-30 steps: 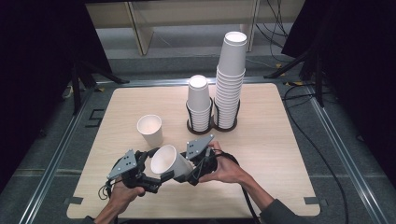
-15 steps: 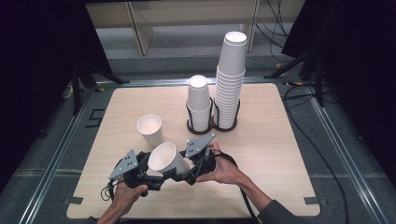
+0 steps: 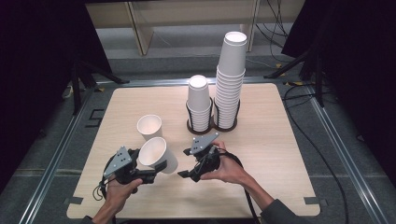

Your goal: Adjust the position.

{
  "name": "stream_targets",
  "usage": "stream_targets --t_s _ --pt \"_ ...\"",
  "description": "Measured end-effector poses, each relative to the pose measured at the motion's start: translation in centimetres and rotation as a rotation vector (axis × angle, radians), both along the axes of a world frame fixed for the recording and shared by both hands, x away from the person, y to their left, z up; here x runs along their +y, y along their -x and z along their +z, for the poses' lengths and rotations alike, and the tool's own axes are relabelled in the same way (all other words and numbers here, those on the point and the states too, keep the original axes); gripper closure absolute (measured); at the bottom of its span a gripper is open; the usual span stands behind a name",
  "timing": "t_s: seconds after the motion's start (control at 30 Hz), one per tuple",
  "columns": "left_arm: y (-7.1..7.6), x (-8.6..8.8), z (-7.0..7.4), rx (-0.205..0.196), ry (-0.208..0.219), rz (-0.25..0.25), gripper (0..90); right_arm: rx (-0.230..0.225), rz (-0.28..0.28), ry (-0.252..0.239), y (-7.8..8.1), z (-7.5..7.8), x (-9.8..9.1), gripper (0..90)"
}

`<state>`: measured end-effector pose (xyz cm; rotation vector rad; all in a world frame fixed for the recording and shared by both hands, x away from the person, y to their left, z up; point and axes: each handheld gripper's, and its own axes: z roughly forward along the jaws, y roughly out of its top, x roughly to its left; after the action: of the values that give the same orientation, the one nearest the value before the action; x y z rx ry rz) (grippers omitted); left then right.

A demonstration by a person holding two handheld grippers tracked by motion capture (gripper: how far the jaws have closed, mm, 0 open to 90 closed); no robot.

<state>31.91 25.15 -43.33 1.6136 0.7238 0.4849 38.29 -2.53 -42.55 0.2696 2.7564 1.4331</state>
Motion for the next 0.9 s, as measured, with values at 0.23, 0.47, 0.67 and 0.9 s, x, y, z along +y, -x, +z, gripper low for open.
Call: stream_targets --t_s 0.23,0.47,0.67,0.9 --pt "0.0 1.3 -0.3 0.007 -0.082 0.074 15.4 -0.014 -0.036 0.016 -0.1 0.2 -1.8 21.1" --pt "-0.2 2.6 -0.6 0.010 -0.100 0.110 15.2 -0.016 -0.113 0.019 -0.7 0.1 -3.5 21.3" --pt "-0.3 4.2 -0.6 0.025 -0.105 0.181 15.3 -0.022 -0.160 0.007 -1.2 0.4 -5.1 20.7" --pt "-0.5 5.2 -0.8 0.052 -0.124 0.229 15.3 -0.020 -0.246 0.013 -1.6 0.2 -7.1 21.0"
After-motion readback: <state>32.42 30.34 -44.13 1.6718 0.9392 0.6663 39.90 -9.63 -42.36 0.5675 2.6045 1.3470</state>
